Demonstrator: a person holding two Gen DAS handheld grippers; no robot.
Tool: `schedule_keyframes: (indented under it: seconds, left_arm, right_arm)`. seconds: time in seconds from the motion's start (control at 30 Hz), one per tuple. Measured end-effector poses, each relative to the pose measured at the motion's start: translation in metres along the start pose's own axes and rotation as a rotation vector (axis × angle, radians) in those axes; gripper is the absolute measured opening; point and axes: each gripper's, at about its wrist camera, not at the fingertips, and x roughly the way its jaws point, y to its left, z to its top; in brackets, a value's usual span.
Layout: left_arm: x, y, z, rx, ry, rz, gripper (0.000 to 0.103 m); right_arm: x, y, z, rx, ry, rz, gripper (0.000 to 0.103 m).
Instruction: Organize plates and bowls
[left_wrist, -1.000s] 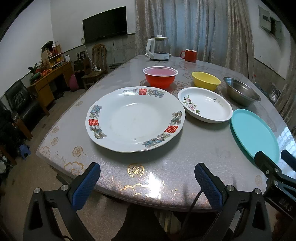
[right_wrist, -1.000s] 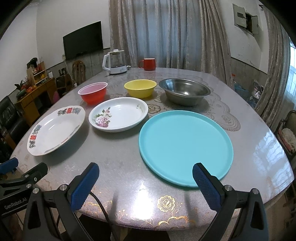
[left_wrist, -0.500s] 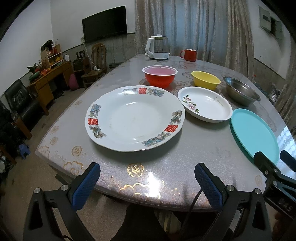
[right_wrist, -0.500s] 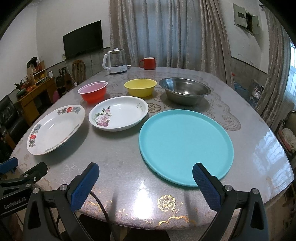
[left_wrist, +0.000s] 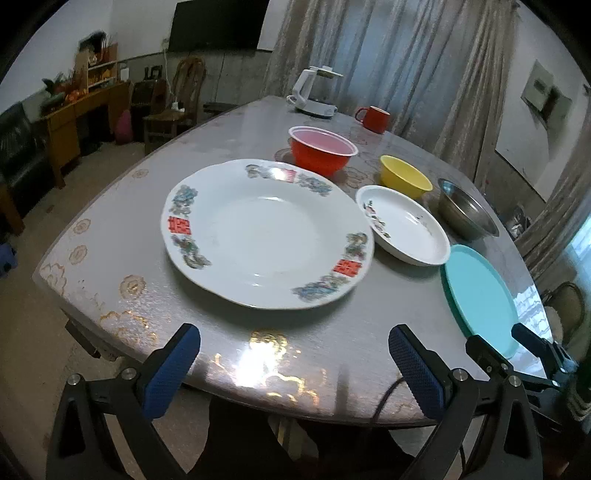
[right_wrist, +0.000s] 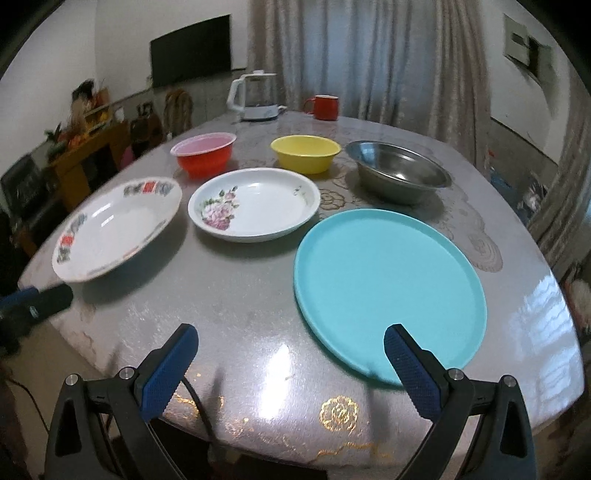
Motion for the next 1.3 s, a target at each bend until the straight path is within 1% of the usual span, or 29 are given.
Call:
schedule_keyframes:
  seconds: [0.1,0.13,0.17,0.2,0.23,0.27,0.3,0.33,0.4,0.47,0.5,0.57,0.6,0.63,0.67,0.7,0.73,0.77,0.8,0.83,0.87,0.93,1.0,1.07,1.1,1.13,1.2,1.3]
  left_arm:
    - [0.0,0.01,0.008,-0.009,-0.007,0.005,0.103]
    - [0.001,0.015,0.011,-0.012,-0.012,-0.002,0.103]
    - [0.002,0.021,0.014,-0.023,-0.019,-0.018,0.103]
    - [0.003,0.03,0.019,-0.048,-0.024,-0.063,0.103]
    - [0.004,0.037,0.022,-0.07,-0.022,-0.108,0.103]
    - [0.006,0.046,0.026,-0.1,-0.017,-0.144,0.103]
    - [0.009,0.058,0.032,-0.147,-0.013,-0.154,0.103]
    - [0.01,0.065,0.036,-0.172,-0.013,-0.149,0.103]
    - [0.012,0.08,0.045,-0.208,-0.032,-0.15,0.103]
    - [0.014,0.091,0.052,-0.216,-0.051,-0.126,0.103]
    - [0.016,0.097,0.057,-0.221,-0.059,-0.125,0.103]
    - [0.02,0.105,0.062,-0.231,-0.064,-0.108,0.103]
    - [0.023,0.108,0.066,-0.226,-0.071,-0.101,0.103]
    - [0.025,0.11,0.068,-0.223,-0.067,-0.092,0.102]
    - [0.029,0.114,0.069,-0.223,-0.064,-0.083,0.101]
    - [0.031,0.117,0.071,-0.223,-0.068,-0.084,0.101]
    - [0.034,0.121,0.072,-0.22,-0.07,-0.084,0.097]
    - [0.039,0.123,0.074,-0.216,-0.056,-0.074,0.088]
    - [0.041,0.125,0.075,-0.211,-0.049,-0.08,0.085]
    - [0.046,0.123,0.077,-0.206,-0.046,-0.089,0.081]
    - [0.049,0.124,0.077,-0.204,-0.038,-0.09,0.081]
    - [0.052,0.125,0.076,-0.204,-0.038,-0.103,0.081]
    - [0.054,0.128,0.076,-0.209,-0.045,-0.115,0.083]
    - [0.055,0.13,0.077,-0.221,-0.048,-0.133,0.088]
    - [0.057,0.131,0.077,-0.229,-0.048,-0.136,0.088]
    - [0.059,0.131,0.078,-0.23,-0.044,-0.14,0.088]
    - [0.063,0.129,0.08,-0.213,-0.036,-0.162,0.088]
    - [0.071,0.124,0.083,-0.183,-0.02,-0.167,0.086]
  right_arm:
    - [0.004,0.004,0.006,-0.06,-0.008,0.013,0.094]
    - [0.005,0.006,0.009,-0.069,-0.013,0.032,0.089]
    - [0.005,0.006,0.011,-0.072,-0.016,0.047,0.086]
    - [0.005,0.008,0.016,-0.081,-0.023,0.076,0.083]
    - [0.005,0.01,0.019,-0.09,-0.031,0.098,0.082]
    - [0.005,0.013,0.023,-0.097,-0.04,0.135,0.082]
    - [0.007,0.016,0.028,-0.093,-0.041,0.196,0.078]
    - [0.009,0.018,0.031,-0.09,-0.037,0.235,0.073]
    - [0.016,0.024,0.037,-0.082,-0.027,0.324,0.07]
    - [0.03,0.029,0.044,-0.053,0.019,0.415,0.068]
    - [0.038,0.031,0.047,-0.035,0.044,0.461,0.065]
    - [0.054,0.036,0.052,-0.003,0.102,0.482,0.063]
    - [0.06,0.038,0.054,0.011,0.116,0.495,0.06]
    - [0.068,0.041,0.056,0.026,0.136,0.498,0.052]
    - [0.073,0.043,0.058,0.041,0.153,0.495,0.047]
    - [0.076,0.045,0.059,0.057,0.163,0.51,0.038]
    - [0.08,0.049,0.061,0.067,0.165,0.525,0.03]
    - [0.081,0.049,0.062,0.074,0.156,0.514,0.027]
    - [0.082,0.049,0.065,0.078,0.141,0.488,0.024]
    - [0.084,0.049,0.067,0.081,0.138,0.47,0.022]
    - [0.083,0.046,0.068,0.097,0.14,0.468,0.022]
    - [0.088,0.042,0.07,0.149,0.168,0.493,0.021]
    - [0.084,0.038,0.069,0.179,0.165,0.515,0.022]
    - [0.076,0.032,0.068,0.215,0.145,0.534,0.025]
    - [0.077,0.032,0.068,0.229,0.134,0.543,0.032]
    - [0.074,0.03,0.069,0.241,0.122,0.56,0.034]
    - [0.077,0.037,0.07,0.223,0.125,0.566,0.034]
    - [0.088,0.045,0.071,0.234,0.156,0.579,0.034]
